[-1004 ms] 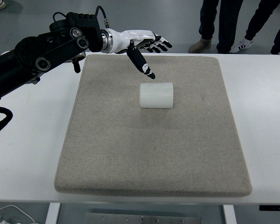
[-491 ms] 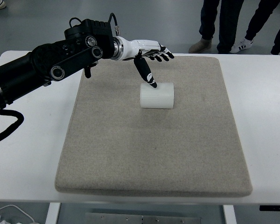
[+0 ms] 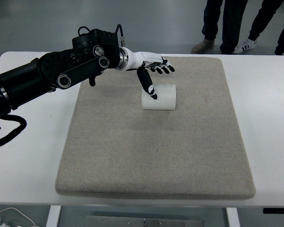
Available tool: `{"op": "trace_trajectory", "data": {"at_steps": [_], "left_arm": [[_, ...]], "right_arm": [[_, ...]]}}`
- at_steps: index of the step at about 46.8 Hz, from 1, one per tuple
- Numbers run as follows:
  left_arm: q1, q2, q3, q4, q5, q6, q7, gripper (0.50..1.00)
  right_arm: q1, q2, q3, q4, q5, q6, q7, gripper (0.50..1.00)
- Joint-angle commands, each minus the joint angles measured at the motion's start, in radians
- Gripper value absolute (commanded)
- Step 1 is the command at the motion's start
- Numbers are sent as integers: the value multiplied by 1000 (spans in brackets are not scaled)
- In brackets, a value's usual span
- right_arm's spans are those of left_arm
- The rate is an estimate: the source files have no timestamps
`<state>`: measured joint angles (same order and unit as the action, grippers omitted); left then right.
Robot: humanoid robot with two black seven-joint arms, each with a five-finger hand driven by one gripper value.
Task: Upright white cup
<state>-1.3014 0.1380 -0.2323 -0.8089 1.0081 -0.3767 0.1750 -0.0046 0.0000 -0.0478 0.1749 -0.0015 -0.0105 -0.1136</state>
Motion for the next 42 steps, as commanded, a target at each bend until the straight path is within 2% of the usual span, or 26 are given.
{"op": "trace_trajectory", "data": {"at_steps": [1,42], "left_arm": [[2,-26,19,5,0,2,0,986],[30,-89,30,46,52,9,0,977]], "right_arm": [[0,0,0,0,0,0,0,930],[0,0,0,0,0,0,0,930]]}}
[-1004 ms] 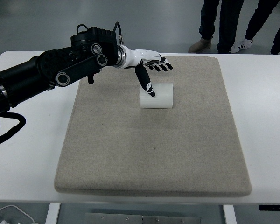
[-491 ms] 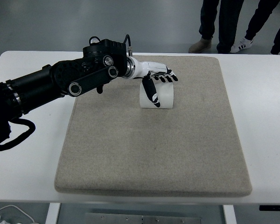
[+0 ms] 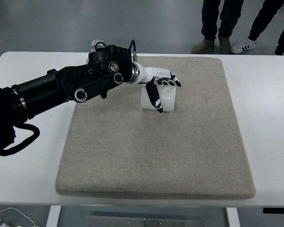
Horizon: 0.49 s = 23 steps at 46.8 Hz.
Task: Upright white cup
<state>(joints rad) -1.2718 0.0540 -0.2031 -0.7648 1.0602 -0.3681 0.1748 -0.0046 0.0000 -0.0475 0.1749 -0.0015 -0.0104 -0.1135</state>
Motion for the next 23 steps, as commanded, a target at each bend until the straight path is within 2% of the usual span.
{"op": "trace_trajectory", "data": {"at_steps": [1,6,9,11,15,16,18,23], "left_arm": [[0,-6,-1,2,0,0,0,975],[0,-6,1,2,3,0,0,956],[0,-8,1,2,7,0,0,926],[0,-8,1,2,11,0,0,885],[2,-8,1,2,18,0,0,844],[2,-8,1,2,21,0,-1,821],[2,-8,1,2,29,0,-1,810],[2,-6,1,2,46,0,0,735]], "right_arm": [[0,0,0,0,0,0,0,930],[0,0,0,0,0,0,0,930],[0,0,0,0,0,0,0,930],[0,0,0,0,0,0,0,930],[0,0,0,0,0,0,0,930],[0,0,0,0,0,0,0,930],[0,0,0,0,0,0,0,930],[0,0,0,0,0,0,0,930]]}}
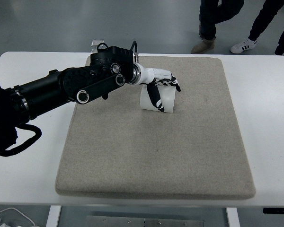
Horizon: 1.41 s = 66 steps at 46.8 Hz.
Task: Upright white cup
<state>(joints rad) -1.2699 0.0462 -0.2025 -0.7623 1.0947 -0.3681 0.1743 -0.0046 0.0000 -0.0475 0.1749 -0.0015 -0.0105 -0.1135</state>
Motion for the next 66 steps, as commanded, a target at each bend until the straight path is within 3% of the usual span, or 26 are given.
{"op": "trace_trajectory", "data": {"at_steps": [1,4,10,33,50,66], "left_arm": [[0,1,0,0,13,0,1,729],[1,1,0,0,13,0,1,707],[1,1,-5,1,4,-2,-1,596],[-17,55,-40,66,-260,-17,-29,593],[1,81,-52,156,-522,-31,-165,593],[87,116,-176,199,-599,-81,-305,593]], "right_arm": [[0,0,0,0,0,1,0,930],[0,0,0,0,0,0,0,930],[0,0,0,0,0,0,0,930],[0,0,0,0,0,0,0,930],[0,0,0,0,0,0,0,930],[0,0,0,0,0,0,0,930]]}}
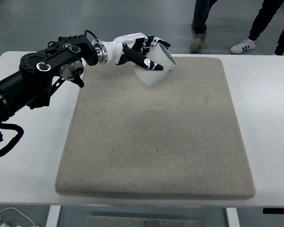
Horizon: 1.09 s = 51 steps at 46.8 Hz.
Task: Upright white cup
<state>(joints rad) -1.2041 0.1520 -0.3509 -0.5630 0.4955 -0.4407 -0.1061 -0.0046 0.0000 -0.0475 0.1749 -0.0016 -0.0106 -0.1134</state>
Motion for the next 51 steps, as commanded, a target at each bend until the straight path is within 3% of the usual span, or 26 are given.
{"op": "trace_trajectory", "data": {"at_steps": [1,13,25,45,51], "left_arm": [[32,12,-34,2,-2,-10,-30,593],[118,20,-125,32,-2,-36,-116,593],[132,20,-138,90,-2,-78,-227,593],[228,20,-125,117,2,-93,-505,593],[242,20,-120,118,6,-93,-505,591]], "right_arm": [[0,0,0,0,0,0,0,930],[0,0,0,0,0,0,0,930],[0,0,0,0,0,0,0,930],[0,0,0,0,0,0,0,930],[0,0,0,0,0,0,0,930]]}}
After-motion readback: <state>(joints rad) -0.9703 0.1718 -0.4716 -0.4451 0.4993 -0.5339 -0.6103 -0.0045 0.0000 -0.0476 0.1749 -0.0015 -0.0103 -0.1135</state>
